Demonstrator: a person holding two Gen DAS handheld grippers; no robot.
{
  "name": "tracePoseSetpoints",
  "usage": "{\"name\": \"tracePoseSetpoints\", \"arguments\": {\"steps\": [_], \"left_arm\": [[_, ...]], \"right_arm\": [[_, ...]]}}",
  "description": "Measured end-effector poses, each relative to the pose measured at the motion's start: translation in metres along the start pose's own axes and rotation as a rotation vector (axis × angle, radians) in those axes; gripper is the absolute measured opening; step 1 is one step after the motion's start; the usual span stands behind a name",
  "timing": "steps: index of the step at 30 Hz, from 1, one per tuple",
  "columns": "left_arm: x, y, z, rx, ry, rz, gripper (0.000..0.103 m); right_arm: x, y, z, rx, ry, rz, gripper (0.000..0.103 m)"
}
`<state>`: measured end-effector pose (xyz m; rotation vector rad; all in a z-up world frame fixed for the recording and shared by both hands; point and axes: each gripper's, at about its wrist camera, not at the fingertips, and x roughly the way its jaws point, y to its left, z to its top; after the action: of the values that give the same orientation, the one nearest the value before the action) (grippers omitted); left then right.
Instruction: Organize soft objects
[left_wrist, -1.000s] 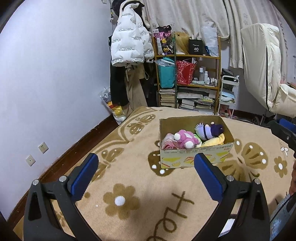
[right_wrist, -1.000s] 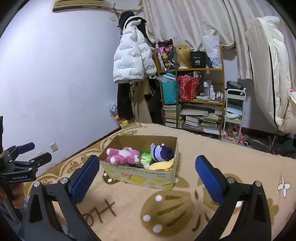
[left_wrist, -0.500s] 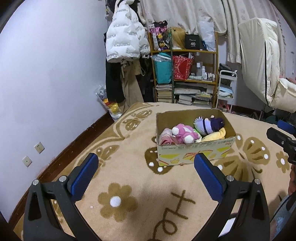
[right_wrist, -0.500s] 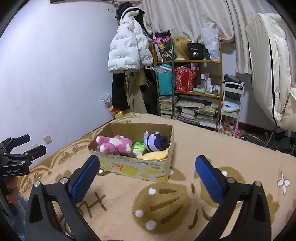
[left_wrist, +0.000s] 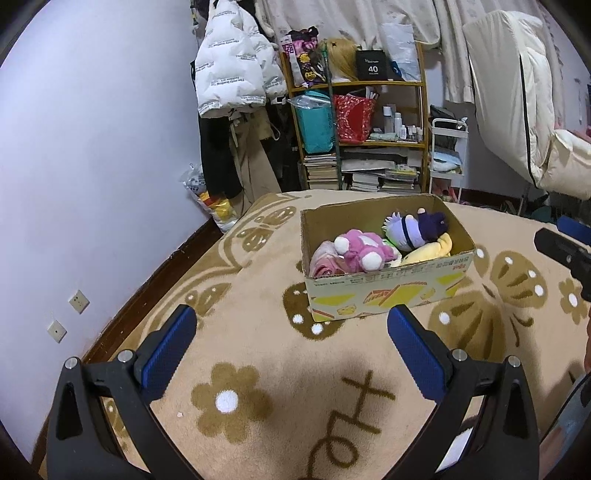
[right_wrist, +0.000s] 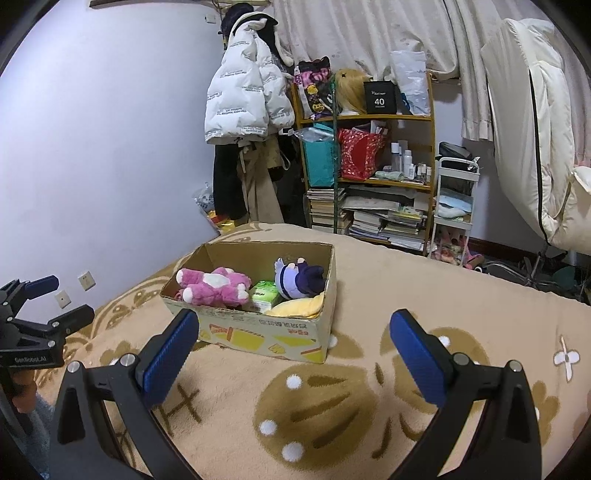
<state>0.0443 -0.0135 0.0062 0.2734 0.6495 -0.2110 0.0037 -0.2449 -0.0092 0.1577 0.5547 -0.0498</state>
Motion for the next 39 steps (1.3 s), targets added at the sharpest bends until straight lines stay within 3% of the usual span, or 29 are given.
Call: {"name": "tracePoseSetpoints", "arguments": {"steps": [39], "left_arm": [[0.0036, -0.0036, -0.0041, -0.006, 0.01, 0.001, 0.102]], "right_arm": [[-0.0016, -0.0083, -0.0006, -0.002, -0.001, 0.004, 0.103]]}}
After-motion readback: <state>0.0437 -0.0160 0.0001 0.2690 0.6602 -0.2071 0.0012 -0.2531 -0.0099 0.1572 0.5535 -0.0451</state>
